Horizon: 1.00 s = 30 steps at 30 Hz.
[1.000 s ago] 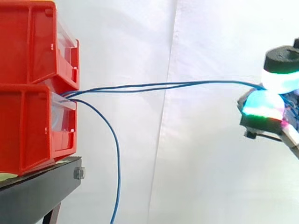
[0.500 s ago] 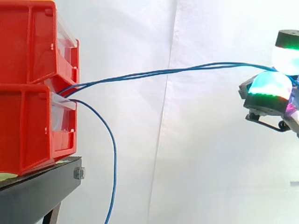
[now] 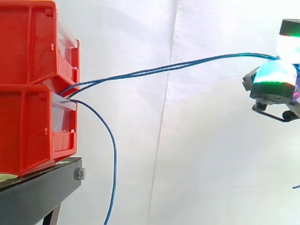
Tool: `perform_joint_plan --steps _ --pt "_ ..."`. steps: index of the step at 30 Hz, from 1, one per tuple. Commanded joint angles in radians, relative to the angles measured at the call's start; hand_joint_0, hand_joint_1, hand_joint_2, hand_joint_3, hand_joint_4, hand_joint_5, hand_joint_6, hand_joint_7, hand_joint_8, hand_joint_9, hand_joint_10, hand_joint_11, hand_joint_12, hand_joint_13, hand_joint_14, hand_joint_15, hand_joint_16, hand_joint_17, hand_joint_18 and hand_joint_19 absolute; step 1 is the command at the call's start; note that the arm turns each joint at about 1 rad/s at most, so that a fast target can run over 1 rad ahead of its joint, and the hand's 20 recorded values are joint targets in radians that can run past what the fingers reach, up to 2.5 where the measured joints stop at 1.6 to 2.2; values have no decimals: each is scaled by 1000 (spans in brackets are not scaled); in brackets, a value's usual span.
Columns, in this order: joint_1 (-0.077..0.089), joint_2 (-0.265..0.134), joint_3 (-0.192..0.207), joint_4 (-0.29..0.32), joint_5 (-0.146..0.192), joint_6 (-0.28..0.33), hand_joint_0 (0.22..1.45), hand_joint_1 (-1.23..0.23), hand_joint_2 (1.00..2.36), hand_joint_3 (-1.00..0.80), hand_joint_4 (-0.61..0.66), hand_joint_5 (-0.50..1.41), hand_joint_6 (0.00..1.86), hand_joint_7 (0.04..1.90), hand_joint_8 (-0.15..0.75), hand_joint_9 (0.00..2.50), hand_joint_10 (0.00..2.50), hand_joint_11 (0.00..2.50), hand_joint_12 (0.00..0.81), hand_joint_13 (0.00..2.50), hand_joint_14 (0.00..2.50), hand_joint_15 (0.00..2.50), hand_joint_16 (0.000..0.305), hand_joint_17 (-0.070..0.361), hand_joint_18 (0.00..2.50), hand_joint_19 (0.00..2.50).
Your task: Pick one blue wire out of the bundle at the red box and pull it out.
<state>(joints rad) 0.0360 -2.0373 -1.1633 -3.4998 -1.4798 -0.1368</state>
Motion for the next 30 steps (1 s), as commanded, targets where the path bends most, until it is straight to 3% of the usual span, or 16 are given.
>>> perform_joint_plan --steps 1,5,9,14,18,21,24,30 --pt "-1 0 1 -1 -2 -1 504 -601 1000 -500 44 -155 899 1022 318 1021 9 408 451 1032 13 404 60 136 982 500" --pt "-1 0 1 1 -2 -1 406 -618 1000 -500 84 -165 908 969 361 1016 8 427 492 1035 13 411 72 162 1019 496" --pt "-1 0 1 2 -2 -1 393 -618 1000 -500 97 -172 913 951 370 999 6 438 501 1021 11 409 74 166 1021 499" --pt "-1 -1 1 5 -2 0 524 -695 1004 -444 58 -162 918 1040 323 987 8 450 442 992 15 415 60 136 929 529" --pt "-1 0 1 7 -2 -1 549 -645 1007 -404 38 -141 907 1092 320 1030 10 441 439 1008 13 411 58 131 925 537" --pt "-1 0 1 8 3 -1 547 -597 1007 -401 38 -138 907 1022 325 1043 9 441 437 1011 14 420 59 132 925 538" --pt "7 -1 7 8 19 -1 546 -588 1007 -400 50 -137 898 1014 326 1042 12 436 439 1010 14 421 58 131 926 546" --pt "15 -3 8 35 92 -7 542 -573 1005 -432 62 -134 887 1040 330 1048 8 435 442 1014 15 420 59 133 930 534"
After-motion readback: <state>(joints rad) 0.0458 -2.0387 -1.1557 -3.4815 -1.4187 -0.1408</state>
